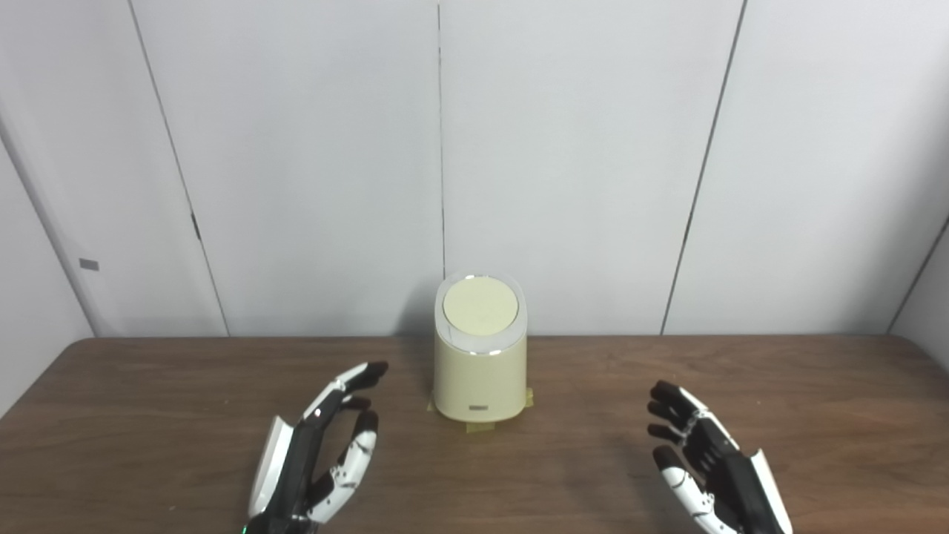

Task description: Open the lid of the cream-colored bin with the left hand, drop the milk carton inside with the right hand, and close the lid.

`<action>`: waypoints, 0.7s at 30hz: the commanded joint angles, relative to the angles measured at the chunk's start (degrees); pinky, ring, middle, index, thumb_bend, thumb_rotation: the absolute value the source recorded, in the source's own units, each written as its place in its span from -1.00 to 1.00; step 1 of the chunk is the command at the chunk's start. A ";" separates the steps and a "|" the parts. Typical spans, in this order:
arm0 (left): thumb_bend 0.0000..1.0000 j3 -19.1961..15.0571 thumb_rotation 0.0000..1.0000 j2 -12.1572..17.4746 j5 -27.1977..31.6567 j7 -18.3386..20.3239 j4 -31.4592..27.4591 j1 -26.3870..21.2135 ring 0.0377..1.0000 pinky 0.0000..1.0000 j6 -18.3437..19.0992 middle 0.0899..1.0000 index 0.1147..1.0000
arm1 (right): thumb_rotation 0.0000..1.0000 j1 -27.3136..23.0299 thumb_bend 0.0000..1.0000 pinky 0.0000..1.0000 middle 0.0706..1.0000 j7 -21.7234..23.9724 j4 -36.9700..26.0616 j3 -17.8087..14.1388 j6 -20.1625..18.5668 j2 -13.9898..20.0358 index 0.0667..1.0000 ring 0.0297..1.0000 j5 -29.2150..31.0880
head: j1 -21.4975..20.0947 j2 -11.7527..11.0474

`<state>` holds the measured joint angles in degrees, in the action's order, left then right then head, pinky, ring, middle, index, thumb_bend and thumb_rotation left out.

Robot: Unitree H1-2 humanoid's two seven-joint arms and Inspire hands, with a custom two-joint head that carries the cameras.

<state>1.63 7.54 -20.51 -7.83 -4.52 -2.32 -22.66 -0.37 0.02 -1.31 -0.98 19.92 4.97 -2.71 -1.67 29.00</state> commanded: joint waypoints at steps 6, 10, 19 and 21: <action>-0.51 -1.41 -0.47 -0.13 -0.81 -5.35 2.79 -0.27 0.39 0.15 -4.20 0.42 0.38 | -0.36 0.48 -0.49 0.33 0.52 -2.89 1.27 -0.50 1.42 -1.39 0.49 0.49 -3.55 | -0.01 0.44; -0.51 -1.24 -0.42 0.01 -1.26 -6.15 3.58 0.81 0.38 0.15 -4.20 0.42 0.38 | -0.48 -0.01 -0.46 0.29 0.50 -3.19 2.58 -0.87 2.45 -0.45 0.49 0.46 -3.29 | 0.02 0.46; -0.58 -1.14 -0.62 -0.69 -0.73 -7.54 4.92 3.33 0.37 0.16 -4.18 0.42 0.39 | -0.45 0.88 -0.45 0.35 0.53 -1.69 2.09 -1.03 -0.06 0.42 0.50 0.49 -0.40 | 0.06 1.22; -0.57 -1.42 -0.61 -1.33 -1.35 -7.97 5.38 3.68 0.38 0.18 -3.96 0.42 0.39 | -0.47 0.86 -0.45 0.36 0.53 -1.12 2.62 -0.97 0.03 0.72 0.50 0.50 0.52 | 0.45 1.39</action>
<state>0.14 7.02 -20.76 -14.18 -2.05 -1.83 -25.04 -0.52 -1.72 -0.87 -1.81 19.32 5.01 -2.20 -1.14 30.32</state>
